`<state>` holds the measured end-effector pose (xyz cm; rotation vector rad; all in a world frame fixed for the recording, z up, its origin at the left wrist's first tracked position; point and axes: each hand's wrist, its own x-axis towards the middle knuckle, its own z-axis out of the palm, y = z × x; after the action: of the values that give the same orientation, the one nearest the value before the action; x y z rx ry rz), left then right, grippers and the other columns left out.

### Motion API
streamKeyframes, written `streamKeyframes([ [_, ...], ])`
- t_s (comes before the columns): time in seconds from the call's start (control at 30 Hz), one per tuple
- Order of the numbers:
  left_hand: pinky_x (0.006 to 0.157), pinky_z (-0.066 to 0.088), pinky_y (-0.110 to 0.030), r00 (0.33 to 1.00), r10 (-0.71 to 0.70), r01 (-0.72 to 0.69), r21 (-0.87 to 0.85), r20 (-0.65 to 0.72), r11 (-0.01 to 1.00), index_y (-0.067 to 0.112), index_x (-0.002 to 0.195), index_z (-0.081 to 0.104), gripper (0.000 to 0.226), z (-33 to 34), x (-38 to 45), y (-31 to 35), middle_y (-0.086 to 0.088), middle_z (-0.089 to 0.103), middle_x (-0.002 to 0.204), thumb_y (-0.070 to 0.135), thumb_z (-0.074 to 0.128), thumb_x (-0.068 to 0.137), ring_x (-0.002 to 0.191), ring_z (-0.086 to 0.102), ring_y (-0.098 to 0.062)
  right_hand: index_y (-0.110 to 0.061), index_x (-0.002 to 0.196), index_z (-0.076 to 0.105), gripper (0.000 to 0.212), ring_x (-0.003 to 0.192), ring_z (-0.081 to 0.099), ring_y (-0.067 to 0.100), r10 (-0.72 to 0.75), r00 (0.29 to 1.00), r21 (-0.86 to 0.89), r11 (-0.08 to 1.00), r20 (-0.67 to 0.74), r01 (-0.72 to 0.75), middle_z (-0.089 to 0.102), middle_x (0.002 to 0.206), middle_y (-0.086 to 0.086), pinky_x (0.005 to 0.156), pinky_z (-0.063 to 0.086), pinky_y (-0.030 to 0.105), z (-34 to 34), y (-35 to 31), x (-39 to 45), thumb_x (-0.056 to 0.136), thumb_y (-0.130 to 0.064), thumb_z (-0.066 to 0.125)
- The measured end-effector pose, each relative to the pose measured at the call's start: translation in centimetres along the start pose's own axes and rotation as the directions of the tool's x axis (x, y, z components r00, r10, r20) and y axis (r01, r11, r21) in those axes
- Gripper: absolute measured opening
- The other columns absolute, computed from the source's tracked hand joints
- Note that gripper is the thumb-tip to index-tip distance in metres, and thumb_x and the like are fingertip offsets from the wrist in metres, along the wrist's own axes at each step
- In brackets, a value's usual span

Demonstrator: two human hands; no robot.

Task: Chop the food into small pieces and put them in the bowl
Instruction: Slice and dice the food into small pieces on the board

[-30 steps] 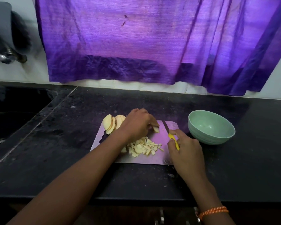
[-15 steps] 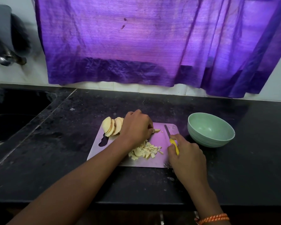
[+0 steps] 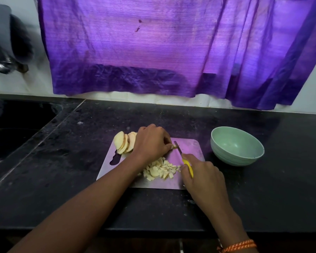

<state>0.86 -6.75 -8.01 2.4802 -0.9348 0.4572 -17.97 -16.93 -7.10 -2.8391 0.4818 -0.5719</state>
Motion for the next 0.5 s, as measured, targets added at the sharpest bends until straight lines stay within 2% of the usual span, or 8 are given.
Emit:
streamKeyframes([
  [0.1, 0.091, 0.048, -0.037, 1.0, -0.004, 0.004, 0.004, 0.007, 1.0, 0.036, 0.095, 0.085, 0.018, -0.1, 0.0, 0.1, 0.017, 0.076, 0.094, 0.052, 0.082, 0.088, 0.099, 0.058, -0.008, -0.036, 0.147, 0.044, 0.042, 0.085, 0.062, 0.025, -0.005, 0.999, -0.056, 0.998, 0.04, 0.008, 0.066, 0.097, 0.003, 0.064, 0.036, 0.036, 0.1, -0.4, 0.2, 0.105, -0.039, 0.037],
  [0.23, 0.093, 0.048, -0.036, 1.0, -0.004, 0.004, 0.041, -0.019, 0.999, 0.036, 0.095, 0.084, 0.018, 0.0, -0.1, 0.4, 0.017, 0.076, 0.089, 0.053, 0.081, 0.088, 0.096, 0.058, -0.007, -0.037, 0.143, 0.048, 0.04, 0.085, 0.062, 0.027, 0.007, 0.999, -0.037, 0.999, 0.037, -0.005, 0.065, 0.096, 0.004, 0.065, 0.035, 0.036, -0.1, -0.2, 0.2, 0.105, -0.04, 0.04],
  [0.3, 0.094, 0.046, -0.035, 0.999, -0.008, 0.01, 0.064, -0.036, 0.998, 0.035, 0.096, 0.085, 0.019, 0.2, -0.1, 0.6, 0.015, 0.075, 0.086, 0.052, 0.08, 0.089, 0.093, 0.058, -0.007, -0.038, 0.142, 0.049, 0.039, 0.087, 0.063, 0.029, 0.016, 0.999, -0.02, 1.0, 0.034, -0.015, 0.065, 0.096, 0.005, 0.066, 0.039, 0.038, -0.2, 0.1, -0.3, 0.104, -0.042, 0.041],
  [0.4, 0.095, 0.045, -0.035, 0.999, 0.002, 0.002, 0.081, -0.052, 0.997, 0.035, 0.097, 0.085, 0.018, 0.3, 0.0, 0.7, 0.015, 0.076, 0.086, 0.051, 0.079, 0.09, 0.092, 0.057, -0.007, -0.039, 0.14, 0.052, 0.038, 0.081, 0.062, 0.026, 0.016, 1.0, 0.03, 0.999, 0.012, -0.016, 0.065, 0.091, 0.004, 0.069, 0.048, 0.038, -0.4, 0.7, -1.4, 0.104, -0.044, 0.043],
  [0.5, 0.096, 0.046, -0.035, 0.999, 0.009, -0.007, 0.049, -0.04, 0.999, 0.036, 0.098, 0.085, 0.019, 0.1, 0.0, 0.4, 0.017, 0.077, 0.088, 0.052, 0.08, 0.09, 0.094, 0.059, -0.006, -0.037, 0.138, 0.055, 0.037, 0.073, 0.058, 0.025, 0.007, 0.999, 0.06, 0.998, -0.036, -0.005, 0.063, 0.082, 0.003, 0.063, 0.045, 0.037, -0.6, 0.8, -1.7, 0.102, -0.043, 0.049],
])
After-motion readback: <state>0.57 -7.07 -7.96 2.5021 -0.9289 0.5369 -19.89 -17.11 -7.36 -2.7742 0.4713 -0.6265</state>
